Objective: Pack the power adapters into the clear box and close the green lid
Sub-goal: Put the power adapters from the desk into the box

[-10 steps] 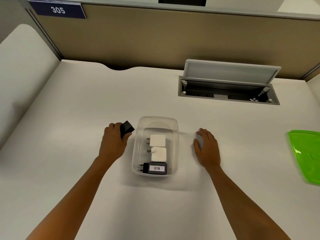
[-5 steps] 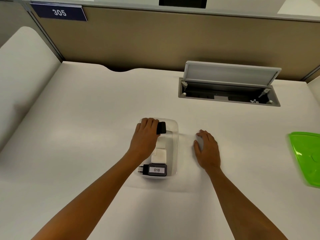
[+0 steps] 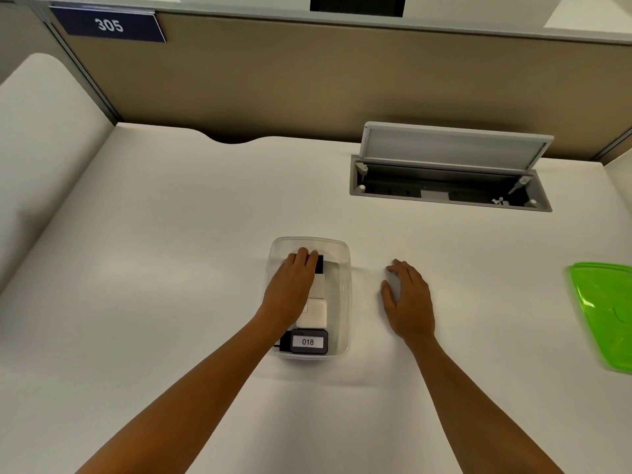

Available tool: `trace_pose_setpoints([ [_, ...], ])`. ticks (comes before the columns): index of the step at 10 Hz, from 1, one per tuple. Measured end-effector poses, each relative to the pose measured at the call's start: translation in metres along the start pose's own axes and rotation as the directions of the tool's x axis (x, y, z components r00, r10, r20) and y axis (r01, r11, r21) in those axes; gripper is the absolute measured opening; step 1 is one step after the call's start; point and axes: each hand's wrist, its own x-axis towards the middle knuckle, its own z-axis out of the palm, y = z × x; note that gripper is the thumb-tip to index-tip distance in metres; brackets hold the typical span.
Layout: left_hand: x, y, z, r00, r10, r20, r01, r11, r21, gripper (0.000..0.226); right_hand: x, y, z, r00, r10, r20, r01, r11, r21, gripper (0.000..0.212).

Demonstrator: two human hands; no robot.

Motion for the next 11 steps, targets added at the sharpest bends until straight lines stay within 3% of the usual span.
trace_pose_setpoints([
  [3, -0.008, 0.002, -0.002, 0.998, -0.015, 0.065, 0.016, 1.0, -0.023, 0.047, 0.0, 0.0, -0.001, 1.0, -0.006, -0.005, 0.006, 1.0, -0.006, 0.038],
  [5, -0.029, 0.001, -0.02, 0.975, -0.168, -0.145, 0.171, 0.985, 0.007, 0.047, 0.0, -0.002, -0.002, 1.0, -0.023, 0.003, 0.023, 1.0, -0.009, 0.038],
  [7, -0.04, 0.028, -0.026, 0.968, -0.095, -0.233, 0.073, 0.992, -0.102, 0.039, -0.011, -0.004, -0.006, 1.0, -0.004, 0.027, 0.004, 1.0, 0.015, 0.038],
  [9, -0.03, 0.074, -0.021, 0.964, -0.052, -0.261, -0.009, 0.974, -0.228, 0.038, -0.042, 0.028, -0.048, 0.998, 0.049, -0.037, -0.048, 0.999, 0.019, 0.039],
  [11, -0.021, 0.119, -0.011, 0.955, 0.052, -0.291, -0.123, 0.966, -0.229, 0.041, -0.051, 0.092, -0.121, 0.947, 0.249, -0.205, -0.268, 0.961, -0.07, 0.041],
])
